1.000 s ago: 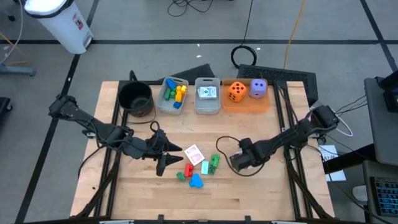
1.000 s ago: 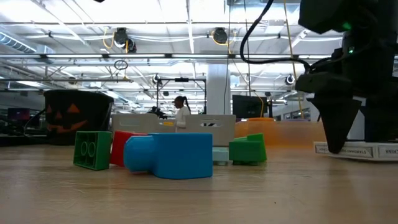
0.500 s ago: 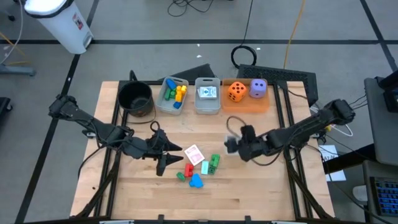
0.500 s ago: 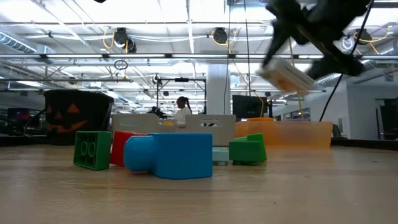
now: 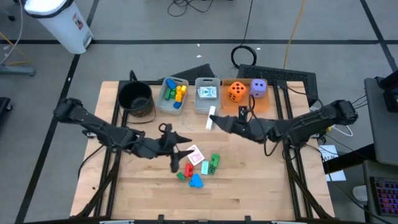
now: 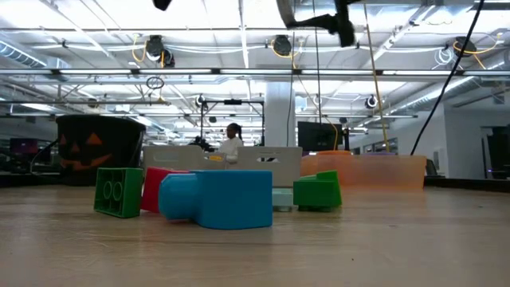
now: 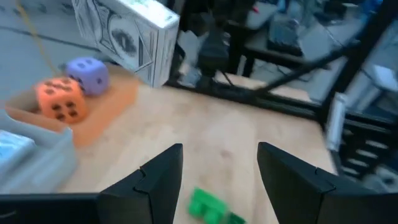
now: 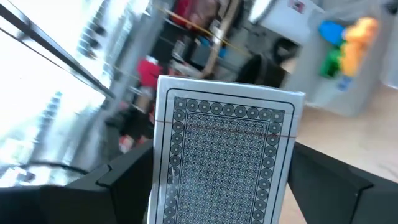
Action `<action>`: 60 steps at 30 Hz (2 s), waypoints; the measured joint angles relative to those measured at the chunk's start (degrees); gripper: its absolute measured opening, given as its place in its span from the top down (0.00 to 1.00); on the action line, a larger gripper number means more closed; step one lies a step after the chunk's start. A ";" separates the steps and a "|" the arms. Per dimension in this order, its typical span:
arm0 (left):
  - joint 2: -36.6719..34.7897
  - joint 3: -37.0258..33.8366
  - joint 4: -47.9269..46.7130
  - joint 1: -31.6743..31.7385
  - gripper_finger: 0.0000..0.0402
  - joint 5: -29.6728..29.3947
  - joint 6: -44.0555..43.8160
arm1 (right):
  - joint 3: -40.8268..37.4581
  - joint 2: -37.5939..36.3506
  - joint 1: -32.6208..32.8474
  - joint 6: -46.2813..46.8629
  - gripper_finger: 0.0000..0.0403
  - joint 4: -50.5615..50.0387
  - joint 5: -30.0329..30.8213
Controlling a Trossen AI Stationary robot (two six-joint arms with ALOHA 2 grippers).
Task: Pick & Place Toys
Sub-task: Put the black deck of cards into the right gray bin
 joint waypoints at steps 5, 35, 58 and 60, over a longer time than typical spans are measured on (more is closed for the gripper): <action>2.50 0.00 7.28 2.56 0.46 -3.04 1.83 | 0.00 3.07 -1.81 -1.75 0.24 7.98 -0.07; 3.89 0.00 21.56 11.64 0.46 -11.62 20.99 | 0.35 12.34 -7.98 4.29 0.24 29.99 -2.79; 3.89 0.00 21.44 16.92 0.47 -6.39 20.92 | 0.37 12.34 -8.72 5.04 0.24 29.96 -2.95; 3.89 0.00 21.42 17.15 0.50 -6.41 20.91 | 0.35 12.34 -8.72 5.04 0.24 29.97 -2.95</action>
